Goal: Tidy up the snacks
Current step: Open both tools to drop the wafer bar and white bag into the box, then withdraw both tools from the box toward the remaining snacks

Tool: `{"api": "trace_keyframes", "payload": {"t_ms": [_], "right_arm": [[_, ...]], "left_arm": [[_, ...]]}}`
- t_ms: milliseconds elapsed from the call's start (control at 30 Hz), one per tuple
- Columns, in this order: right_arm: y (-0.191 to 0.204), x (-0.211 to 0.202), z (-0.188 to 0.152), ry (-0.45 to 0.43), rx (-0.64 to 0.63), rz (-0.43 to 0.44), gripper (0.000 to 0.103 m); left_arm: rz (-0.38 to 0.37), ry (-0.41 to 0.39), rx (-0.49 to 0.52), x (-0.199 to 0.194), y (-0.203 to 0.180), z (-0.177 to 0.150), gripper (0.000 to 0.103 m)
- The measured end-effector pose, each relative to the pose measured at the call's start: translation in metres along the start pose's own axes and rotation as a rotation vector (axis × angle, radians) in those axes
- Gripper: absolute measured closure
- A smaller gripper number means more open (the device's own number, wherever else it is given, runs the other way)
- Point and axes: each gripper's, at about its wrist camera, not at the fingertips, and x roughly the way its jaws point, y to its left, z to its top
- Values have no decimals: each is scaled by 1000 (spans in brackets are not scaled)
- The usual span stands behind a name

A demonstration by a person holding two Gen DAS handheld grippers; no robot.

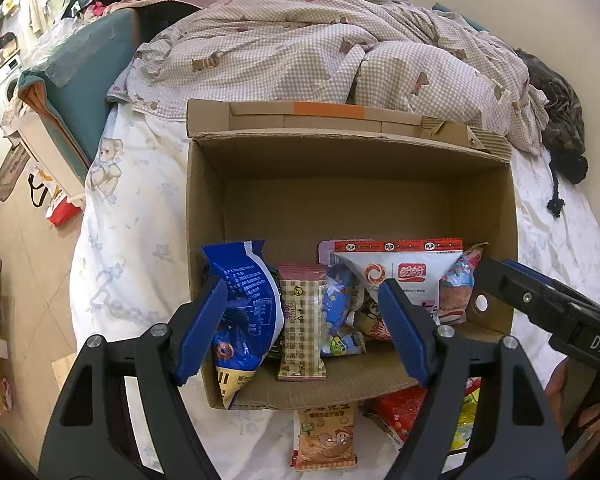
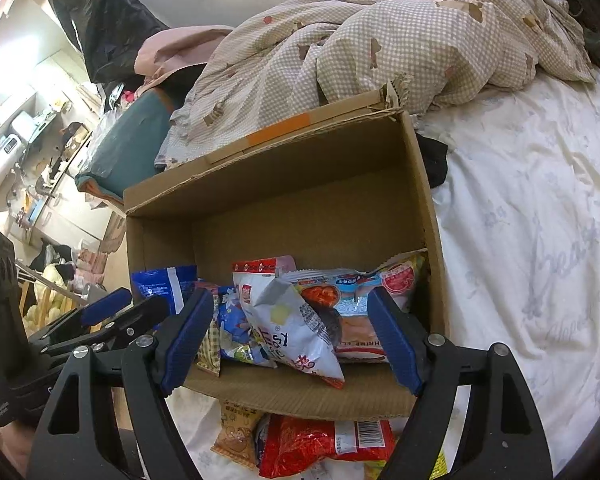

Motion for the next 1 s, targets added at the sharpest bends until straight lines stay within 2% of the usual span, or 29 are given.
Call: {"api": "trace_keyframes", "payload": {"t_ms": [500, 633, 1000], "right_arm": [[0, -36, -12, -38, 16, -12, 21], [3, -48, -20, -40, 7, -16, 21], [3, -65, -50, -22, 19, -32, 21]], "left_arm": [[8, -114, -16, -40, 12, -12, 27], [-13, -112, -28, -49, 17, -23, 17], [-3, -110, -15, -69, 22, -54, 16]]}}
